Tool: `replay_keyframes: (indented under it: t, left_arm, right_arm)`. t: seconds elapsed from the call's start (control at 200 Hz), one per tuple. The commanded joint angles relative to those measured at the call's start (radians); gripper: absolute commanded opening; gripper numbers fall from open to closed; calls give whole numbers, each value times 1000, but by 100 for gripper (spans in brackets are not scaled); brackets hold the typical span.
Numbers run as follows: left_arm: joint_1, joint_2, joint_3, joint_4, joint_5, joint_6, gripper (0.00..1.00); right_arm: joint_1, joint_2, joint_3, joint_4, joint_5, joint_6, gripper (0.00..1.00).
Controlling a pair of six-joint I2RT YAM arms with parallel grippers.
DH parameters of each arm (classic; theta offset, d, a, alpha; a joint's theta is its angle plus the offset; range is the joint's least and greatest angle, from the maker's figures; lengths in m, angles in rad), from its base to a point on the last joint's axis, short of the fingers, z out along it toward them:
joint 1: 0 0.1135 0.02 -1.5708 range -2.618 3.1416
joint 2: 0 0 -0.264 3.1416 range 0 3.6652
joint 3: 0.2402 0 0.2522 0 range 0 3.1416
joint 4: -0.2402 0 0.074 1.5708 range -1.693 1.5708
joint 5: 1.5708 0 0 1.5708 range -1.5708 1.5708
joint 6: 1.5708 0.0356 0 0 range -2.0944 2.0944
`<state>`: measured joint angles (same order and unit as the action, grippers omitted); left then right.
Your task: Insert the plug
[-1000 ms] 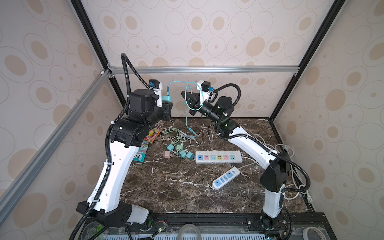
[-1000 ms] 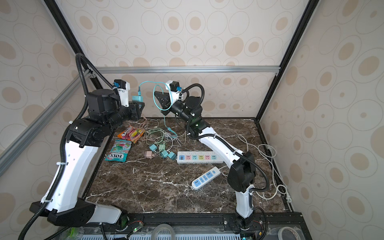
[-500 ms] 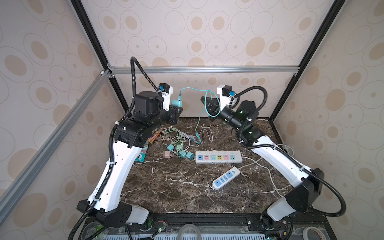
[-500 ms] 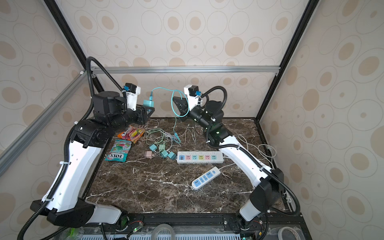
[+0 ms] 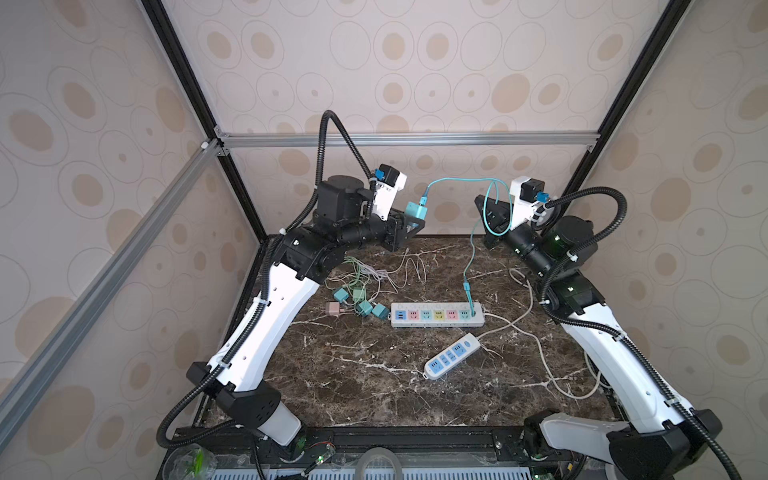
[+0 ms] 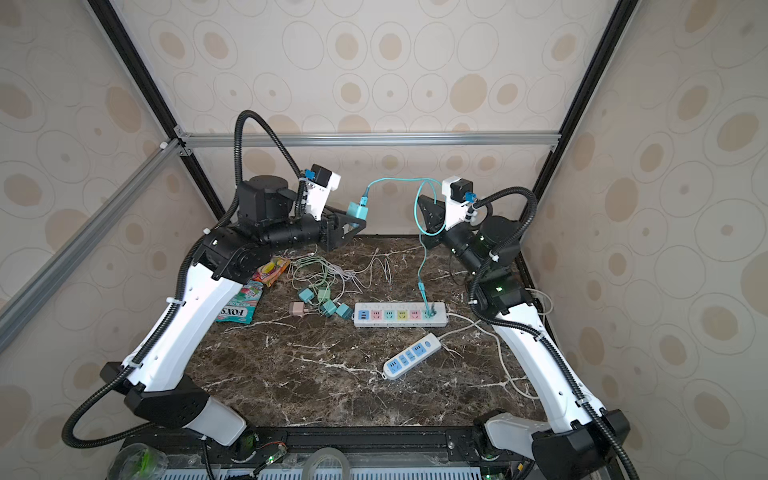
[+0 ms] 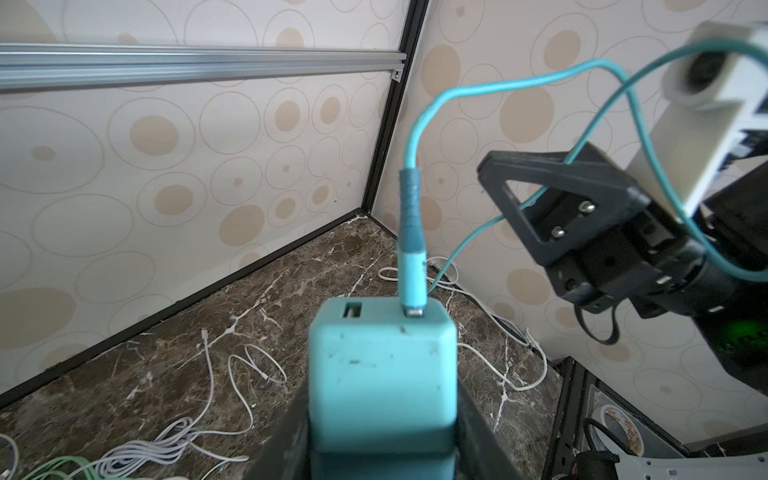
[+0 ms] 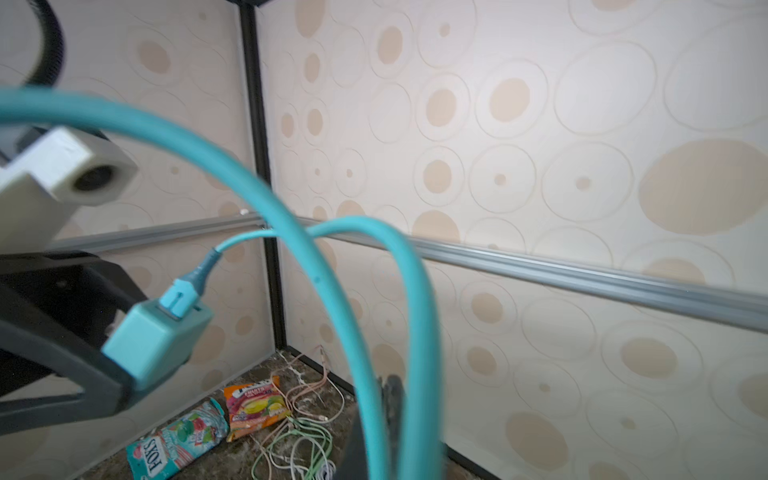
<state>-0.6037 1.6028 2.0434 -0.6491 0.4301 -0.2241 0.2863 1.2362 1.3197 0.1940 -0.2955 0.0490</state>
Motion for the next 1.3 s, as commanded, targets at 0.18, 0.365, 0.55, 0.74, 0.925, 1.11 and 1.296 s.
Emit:
replay_keyframes:
  t: [0.18,0.365,0.55,0.74,0.925,1.11,1.296]
  left_arm:
    - [-92,311,316,90,-65,-42,0]
    - [-90,442,361,361,-337,-57,0]
    - [-85,543,318,536,-380,-30,0]
    - [-86,704,316,530,-311,-66,0]
    - [-86,808,367,480,-298,-80,0]
    - [-87,817,357,463,-282,-58,0]
    - [-87,818,350,408,-286,2,0]
  right_arm:
    - [-210,201,127,48,-110,166,0]
    - [-259,460,450,-21,-181,126,0]
    - [-284,649,555,-40,-236,112,2]
    - [-299,666,368,-127,-208,97,57]
    - [-309,604,246,-510,17,49,84]
    - [-332,550,175,-722,79,38,98]
    - [-333,465,161,-805,119,64,100]
